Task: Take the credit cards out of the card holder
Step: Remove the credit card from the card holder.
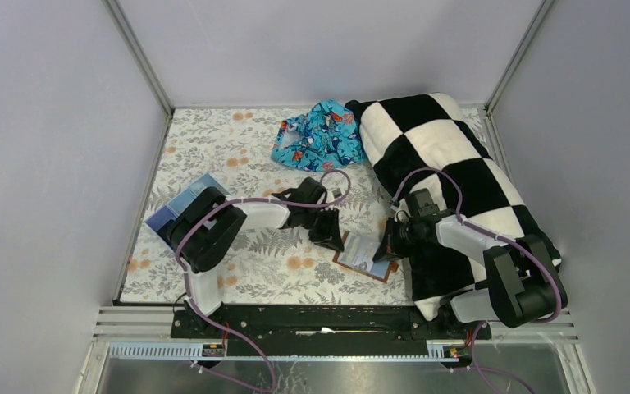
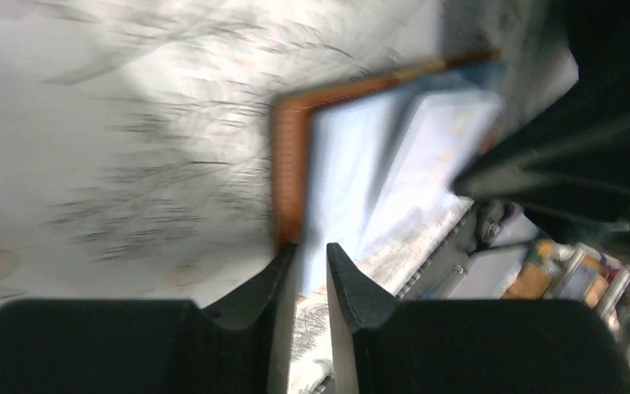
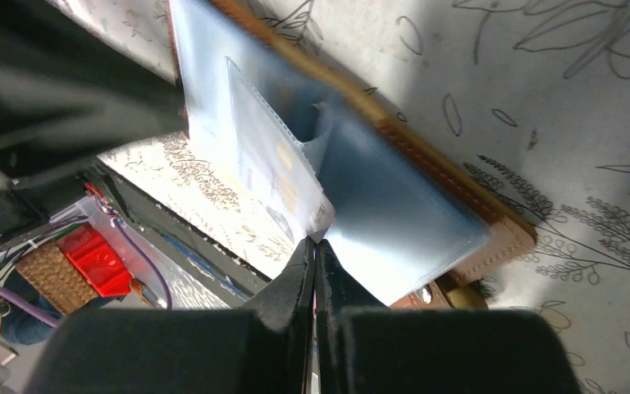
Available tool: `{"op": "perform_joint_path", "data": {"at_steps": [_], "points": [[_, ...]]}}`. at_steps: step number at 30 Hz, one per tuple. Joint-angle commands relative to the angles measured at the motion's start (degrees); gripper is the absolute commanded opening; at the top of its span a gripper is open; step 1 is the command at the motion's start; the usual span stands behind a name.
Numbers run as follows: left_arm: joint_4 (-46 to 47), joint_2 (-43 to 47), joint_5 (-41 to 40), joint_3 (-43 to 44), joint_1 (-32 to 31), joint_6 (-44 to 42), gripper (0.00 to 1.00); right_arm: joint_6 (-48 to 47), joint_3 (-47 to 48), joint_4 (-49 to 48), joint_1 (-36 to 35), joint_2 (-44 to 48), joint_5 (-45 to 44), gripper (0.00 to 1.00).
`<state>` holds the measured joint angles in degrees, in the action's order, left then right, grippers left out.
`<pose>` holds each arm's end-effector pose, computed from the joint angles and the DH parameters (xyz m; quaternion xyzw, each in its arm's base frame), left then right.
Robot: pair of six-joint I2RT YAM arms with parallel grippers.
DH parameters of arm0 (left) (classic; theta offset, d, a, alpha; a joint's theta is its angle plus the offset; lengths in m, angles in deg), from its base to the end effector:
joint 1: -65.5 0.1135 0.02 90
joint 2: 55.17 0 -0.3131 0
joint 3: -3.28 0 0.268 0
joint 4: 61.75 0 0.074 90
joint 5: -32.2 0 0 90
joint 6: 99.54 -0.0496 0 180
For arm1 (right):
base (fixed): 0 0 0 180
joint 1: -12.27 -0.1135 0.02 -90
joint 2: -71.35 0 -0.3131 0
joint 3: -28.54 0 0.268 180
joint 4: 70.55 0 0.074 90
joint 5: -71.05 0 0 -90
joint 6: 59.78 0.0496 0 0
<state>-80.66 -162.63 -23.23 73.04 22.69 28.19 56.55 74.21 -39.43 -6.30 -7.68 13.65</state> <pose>0.2664 -0.2851 0.1524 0.1258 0.9099 -0.3945 0.0253 0.2134 0.0999 0.1690 0.0015 0.9382 0.3339 0.0914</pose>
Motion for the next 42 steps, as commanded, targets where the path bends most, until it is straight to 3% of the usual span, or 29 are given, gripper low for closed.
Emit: {"op": "perform_joint_path", "data": {"at_steps": [1,6,13,21,25,31,36,42], "points": [[-6.6,-0.8,-12.7,-4.2,4.1,-5.9,0.25,0.9,1.9,-2.0,0.0,-0.2,2.8,0.0],[-8.0,0.7,-14.0,-4.9,6.7,-7.4,0.25,2.7,6.3,-4.3,-5.7,-4.4,1.5,0.0],[-10.0,5.9,-16.2,-7.9,12.5,-7.9,0.25,6.3,10.7,-11.1,-7.3,-11.6,2.0,0.0],[-13.6,13.1,-18.0,-7.7,17.6,-7.6,0.26,6.8,21.9,-15.2,-10.2,-24.6,4.1,0.0],[-14.7,17.4,-17.9,-6.7,17.8,-6.9,0.29,5.5,26.5,-14.2,-10.2,-28.0,4.8,0.0],[-9.7,20.6,-11.4,-6.0,17.1,-4.0,0.32,2.5,29.4,-10.7,-10.2,-30.6,6.0,0.0],[-7.9,18.1,-11.0,-3.4,13.6,-3.1,0.32,-0.1,28.9,-7.1,-10.1,-29.6,4.7,0.0],[-3.3,11.3,-7.2,-2.7,12.4,-2.5,0.32,1.2,26.3,-9.3,-10.0,-28.9,6.1,0.0]]}}
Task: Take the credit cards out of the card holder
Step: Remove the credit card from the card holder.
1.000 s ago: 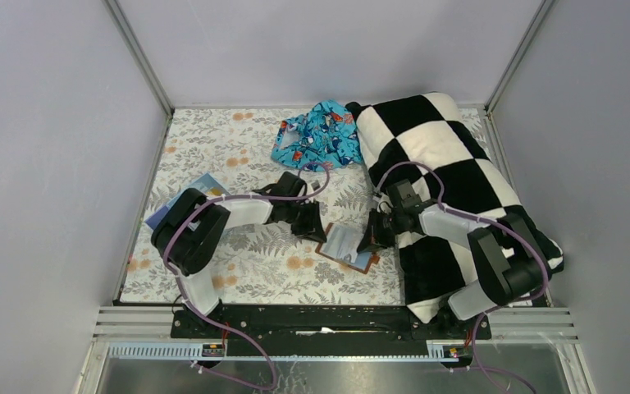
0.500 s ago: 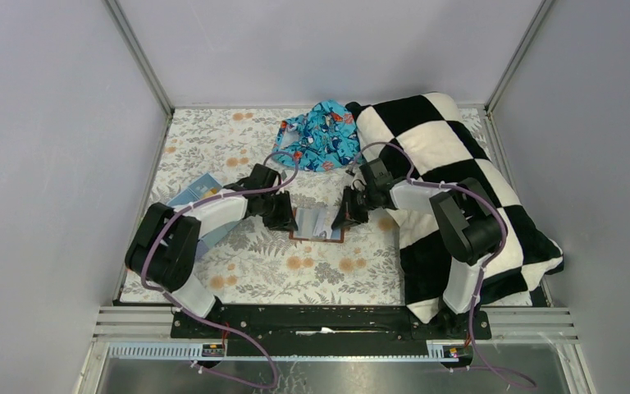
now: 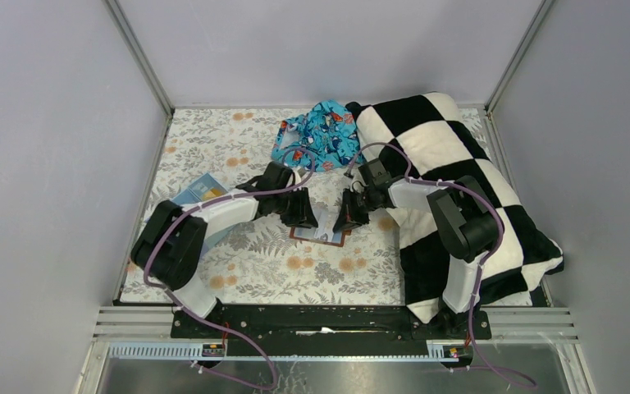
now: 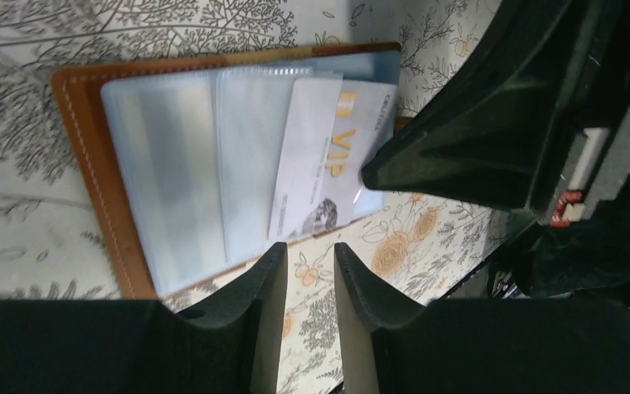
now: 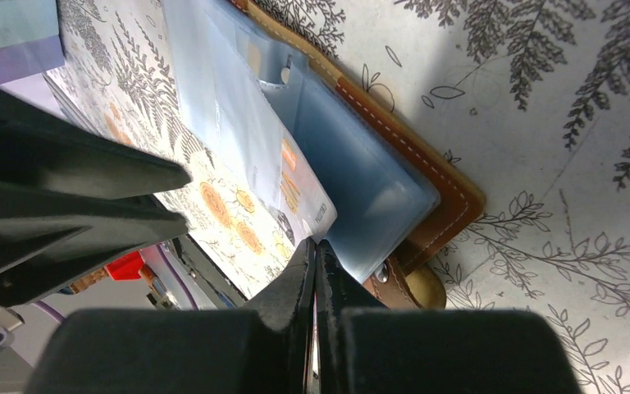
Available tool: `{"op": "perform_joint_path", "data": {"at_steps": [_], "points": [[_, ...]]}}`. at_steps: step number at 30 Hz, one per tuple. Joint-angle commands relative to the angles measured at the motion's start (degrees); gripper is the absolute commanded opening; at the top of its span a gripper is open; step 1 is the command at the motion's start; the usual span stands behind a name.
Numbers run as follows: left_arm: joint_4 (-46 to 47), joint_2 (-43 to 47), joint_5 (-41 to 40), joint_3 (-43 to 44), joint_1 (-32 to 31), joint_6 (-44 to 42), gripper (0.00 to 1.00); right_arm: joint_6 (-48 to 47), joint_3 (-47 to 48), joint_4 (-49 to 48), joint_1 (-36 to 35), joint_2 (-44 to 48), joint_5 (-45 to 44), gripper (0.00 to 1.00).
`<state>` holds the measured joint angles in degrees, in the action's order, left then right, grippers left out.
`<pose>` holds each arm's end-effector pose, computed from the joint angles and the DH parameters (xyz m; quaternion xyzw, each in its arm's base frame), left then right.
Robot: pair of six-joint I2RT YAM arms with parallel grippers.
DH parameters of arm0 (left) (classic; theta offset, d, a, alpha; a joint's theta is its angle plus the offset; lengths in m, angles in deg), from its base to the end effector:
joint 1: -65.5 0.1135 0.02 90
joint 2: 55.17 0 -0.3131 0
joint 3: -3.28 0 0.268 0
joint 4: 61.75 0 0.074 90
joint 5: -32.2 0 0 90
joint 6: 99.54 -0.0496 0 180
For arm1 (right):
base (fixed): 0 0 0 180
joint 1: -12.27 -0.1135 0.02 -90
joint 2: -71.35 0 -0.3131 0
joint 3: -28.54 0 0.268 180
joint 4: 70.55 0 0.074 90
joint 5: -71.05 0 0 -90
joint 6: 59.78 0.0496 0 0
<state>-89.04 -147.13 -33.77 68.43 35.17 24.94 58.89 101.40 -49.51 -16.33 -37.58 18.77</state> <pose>0.2831 -0.1891 0.2089 0.0304 0.9322 -0.3287 0.1484 0.3364 0.2180 0.1568 -0.0910 0.9077 0.4005 0.0866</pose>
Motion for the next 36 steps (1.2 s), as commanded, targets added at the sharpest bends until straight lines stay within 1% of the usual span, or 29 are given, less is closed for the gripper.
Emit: {"op": "perform_joint_path", "data": {"at_steps": [1,4,8,12,18,22,28,34,36], "points": [[6.2,-5.6,3.8,1.9,-0.1,1.0,0.31,-1.2,-0.9,0.6,0.0,0.9,1.0,0.0],[7.8,-7.0,2.7,1.4,-0.1,1.7,0.31,-1.2,-0.6,0.7,0.0,0.9,1.3,0.0],[3.8,-7.8,-2.1,2.1,-0.1,1.1,0.3,-1.2,-0.3,1.2,0.0,1.4,1.7,0.0],[-0.1,-9.4,-4.7,2.7,-0.1,0.5,0.3,-1.9,-0.6,2.4,0.1,2.2,1.6,0.0],[-1.3,-10.1,-7.2,1.0,0.3,1.0,0.29,-3.6,-2.4,4.5,0.4,3.9,0.3,0.0],[-0.5,-10.5,-7.0,0.4,0.4,1.4,0.28,-3.3,-4.4,3.6,1.7,5.1,-0.1,0.0],[-0.7,-9.9,-5.4,1.0,0.5,1.3,0.28,-6.0,-4.7,5.9,3.3,6.8,-1.2,0.0],[-3.1,-3.7,-3.3,4.8,0.5,1.0,0.32,-7.8,-4.4,9.2,3.9,11.6,-3.3,0.0],[-2.3,-0.5,-1.5,5.2,0.5,1.1,0.35,-8.1,-4.5,9.3,3.9,13.4,-2.9,0.0]]}}
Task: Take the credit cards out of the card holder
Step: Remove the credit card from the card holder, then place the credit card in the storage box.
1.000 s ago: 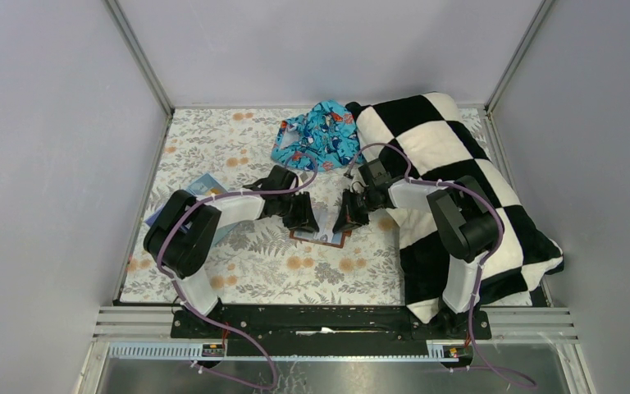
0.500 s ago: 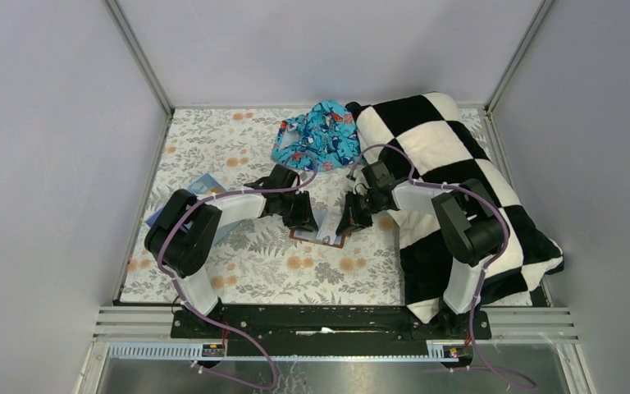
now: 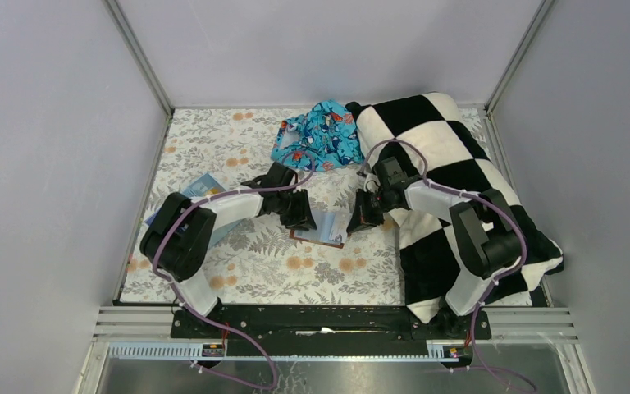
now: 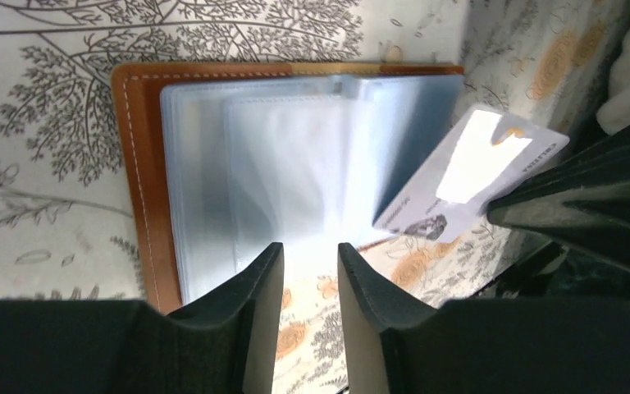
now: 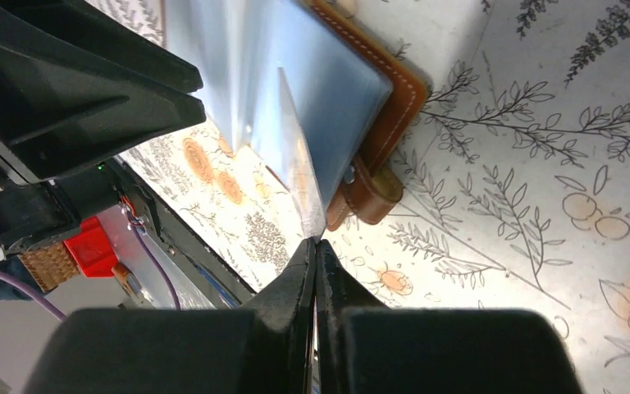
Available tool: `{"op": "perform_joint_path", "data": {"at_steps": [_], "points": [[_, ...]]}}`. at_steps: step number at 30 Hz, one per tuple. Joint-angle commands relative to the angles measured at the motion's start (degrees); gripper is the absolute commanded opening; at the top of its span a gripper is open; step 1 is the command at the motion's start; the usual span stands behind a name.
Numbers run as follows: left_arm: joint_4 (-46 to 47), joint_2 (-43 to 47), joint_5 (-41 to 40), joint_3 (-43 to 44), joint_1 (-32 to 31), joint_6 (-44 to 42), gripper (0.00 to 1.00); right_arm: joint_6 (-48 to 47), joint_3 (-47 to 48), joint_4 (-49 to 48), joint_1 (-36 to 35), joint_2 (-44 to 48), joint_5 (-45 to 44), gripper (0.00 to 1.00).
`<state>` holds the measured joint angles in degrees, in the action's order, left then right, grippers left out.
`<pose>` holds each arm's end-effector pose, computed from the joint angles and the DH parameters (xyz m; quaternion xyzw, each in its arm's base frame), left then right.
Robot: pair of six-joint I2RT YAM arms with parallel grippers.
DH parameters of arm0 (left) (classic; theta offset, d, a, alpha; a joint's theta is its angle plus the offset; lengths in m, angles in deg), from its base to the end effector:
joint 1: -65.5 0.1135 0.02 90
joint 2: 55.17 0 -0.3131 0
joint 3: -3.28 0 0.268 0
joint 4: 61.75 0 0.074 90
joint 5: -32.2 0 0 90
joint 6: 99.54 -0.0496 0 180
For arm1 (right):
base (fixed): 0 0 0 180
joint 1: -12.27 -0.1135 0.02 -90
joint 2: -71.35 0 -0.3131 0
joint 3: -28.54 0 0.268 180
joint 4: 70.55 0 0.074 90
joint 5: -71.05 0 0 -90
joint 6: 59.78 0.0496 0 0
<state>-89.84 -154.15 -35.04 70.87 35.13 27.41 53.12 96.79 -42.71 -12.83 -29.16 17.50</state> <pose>0.2996 -0.1978 0.1800 -0.0024 0.9472 -0.3015 0.1093 0.3140 0.1796 0.1796 -0.0983 0.9160 0.3757 0.1009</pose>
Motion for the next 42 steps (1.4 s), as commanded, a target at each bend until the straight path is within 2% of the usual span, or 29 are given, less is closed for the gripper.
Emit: {"op": "perform_joint_path", "data": {"at_steps": [1,5,10,14,20,23,28,36,39,42], "points": [[-1.3,8.0,0.6,3.2,0.6,-1.4,0.37,-2.5,-0.1,2.0,0.4,5.9,-0.6,0.0],[-2.3,12.2,2.2,4.9,1.0,-1.6,0.42,-1.3,-0.3,-0.3,0.5,8.6,2.0,0.0],[0.0,14.1,7.7,2.8,2.9,-0.5,0.47,-1.0,1.1,-1.0,0.4,8.9,3.9,0.0],[3.7,15.8,12.0,-0.4,4.2,0.5,0.59,0.2,1.1,-2.9,0.4,9.4,6.4,0.0],[10.8,15.4,19.5,-4.4,4.8,2.3,0.84,4.8,-0.4,-9.7,0.5,9.8,13.6,0.0],[13.3,15.5,21.5,-6.0,4.8,2.9,0.88,6.1,-1.0,-11.6,0.3,10.1,15.5,0.0],[20.9,14.9,25.2,-8.2,4.9,7.6,0.86,9.2,-1.9,-16.9,-0.1,10.2,19.4,0.0],[22.8,14.2,25.4,-8.1,4.8,9.6,0.8,12.6,-2.6,-21.9,-0.6,9.7,22.5,0.0],[26.5,13.7,26.6,-8.9,4.8,11.7,0.7,12.6,-2.3,-21.9,-1.2,9.1,23.1,0.0],[27.8,13.0,27.2,-9.0,4.8,12.8,0.51,12.9,-2.4,-22.4,-1.6,8.8,23.0,0.0]]}}
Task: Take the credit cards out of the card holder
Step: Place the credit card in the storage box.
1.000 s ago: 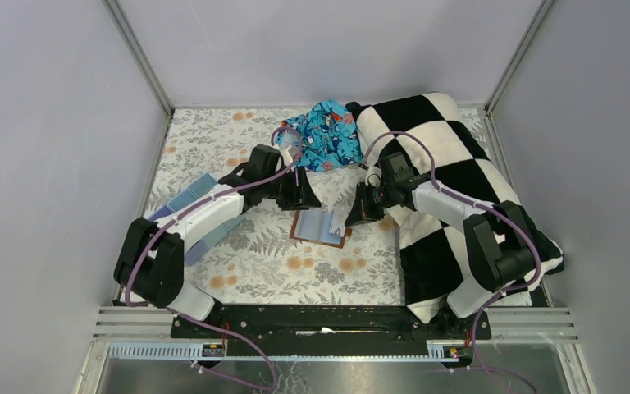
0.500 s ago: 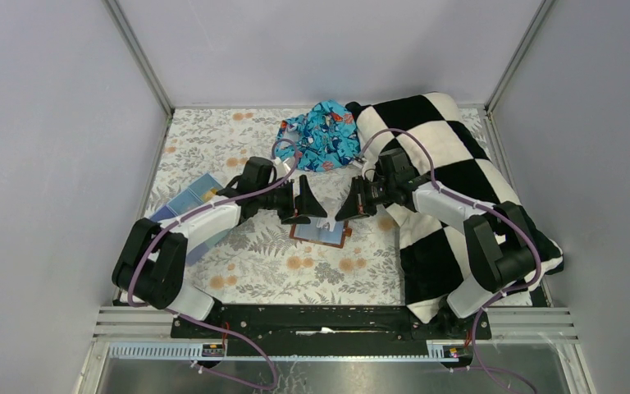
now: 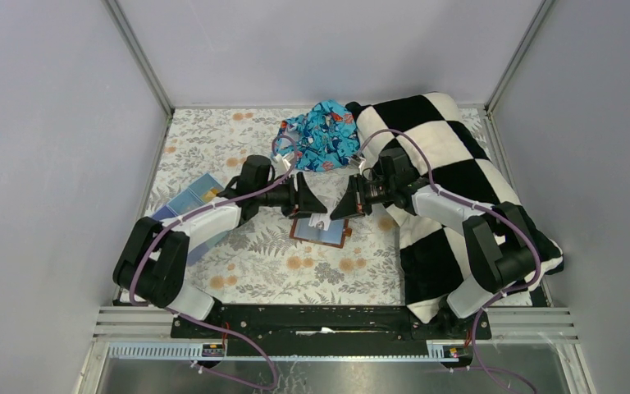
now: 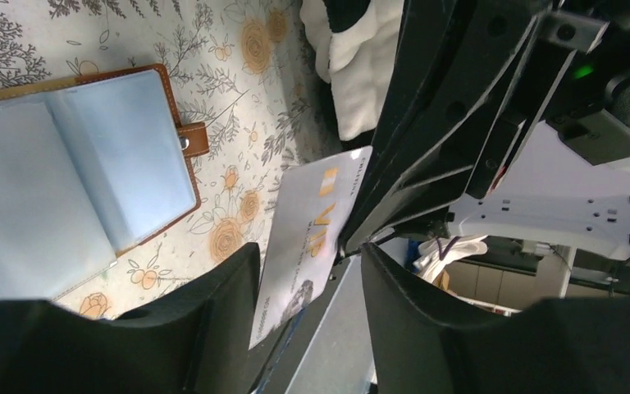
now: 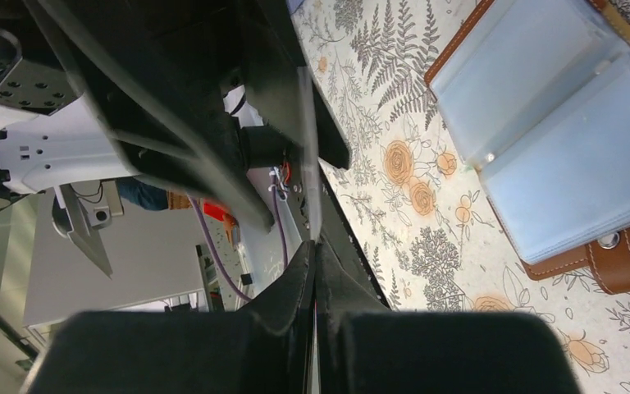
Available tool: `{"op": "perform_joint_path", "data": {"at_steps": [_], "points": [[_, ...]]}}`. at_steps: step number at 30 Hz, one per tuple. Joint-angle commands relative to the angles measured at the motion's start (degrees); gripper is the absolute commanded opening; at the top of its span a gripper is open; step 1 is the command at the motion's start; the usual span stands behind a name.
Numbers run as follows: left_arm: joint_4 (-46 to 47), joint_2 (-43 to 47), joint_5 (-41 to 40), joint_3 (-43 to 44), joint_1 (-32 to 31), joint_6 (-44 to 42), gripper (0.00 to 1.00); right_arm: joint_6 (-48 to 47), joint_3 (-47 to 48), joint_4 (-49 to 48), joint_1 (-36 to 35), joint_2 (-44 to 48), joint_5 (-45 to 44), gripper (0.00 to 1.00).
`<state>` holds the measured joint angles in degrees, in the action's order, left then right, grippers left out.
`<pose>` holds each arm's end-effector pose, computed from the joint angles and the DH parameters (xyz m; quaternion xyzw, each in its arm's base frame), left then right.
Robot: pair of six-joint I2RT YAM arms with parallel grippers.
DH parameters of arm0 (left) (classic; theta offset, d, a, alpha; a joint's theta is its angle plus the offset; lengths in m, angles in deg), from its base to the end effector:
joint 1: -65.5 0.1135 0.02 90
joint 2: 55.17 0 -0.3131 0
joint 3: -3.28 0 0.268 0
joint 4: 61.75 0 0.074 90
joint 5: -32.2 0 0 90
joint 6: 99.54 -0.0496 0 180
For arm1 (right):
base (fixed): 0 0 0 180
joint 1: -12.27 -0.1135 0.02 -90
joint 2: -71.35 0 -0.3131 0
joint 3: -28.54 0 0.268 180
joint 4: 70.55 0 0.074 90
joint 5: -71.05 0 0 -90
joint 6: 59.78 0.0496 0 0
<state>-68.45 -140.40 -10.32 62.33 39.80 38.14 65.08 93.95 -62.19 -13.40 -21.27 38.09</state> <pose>0.2768 -0.1738 0.2489 0.0357 0.8259 -0.5450 0.1397 0.3018 0.1912 0.2450 -0.1551 0.7964 0.5693 0.1331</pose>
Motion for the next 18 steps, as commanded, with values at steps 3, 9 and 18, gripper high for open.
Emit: {"op": "perform_joint_path", "data": {"at_steps": [3,9,18], "points": [[5.5,-0.9,2.1,-0.3,0.2,2.0,0.17,1.1,0.4,-2.9,-1.3,0.5,2.4,0.0],[-3.8,1.6,-2.9,1.9,1.0,-1.5,0.0,0.0,1.2,0.0,-1.3,0.7,-0.1,0.25],[-35.8,14.1,-22.8,12.4,16.4,-13.8,0.0,-0.7,2.0,3.2,-0.7,1.8,-7.4,0.78]]}}
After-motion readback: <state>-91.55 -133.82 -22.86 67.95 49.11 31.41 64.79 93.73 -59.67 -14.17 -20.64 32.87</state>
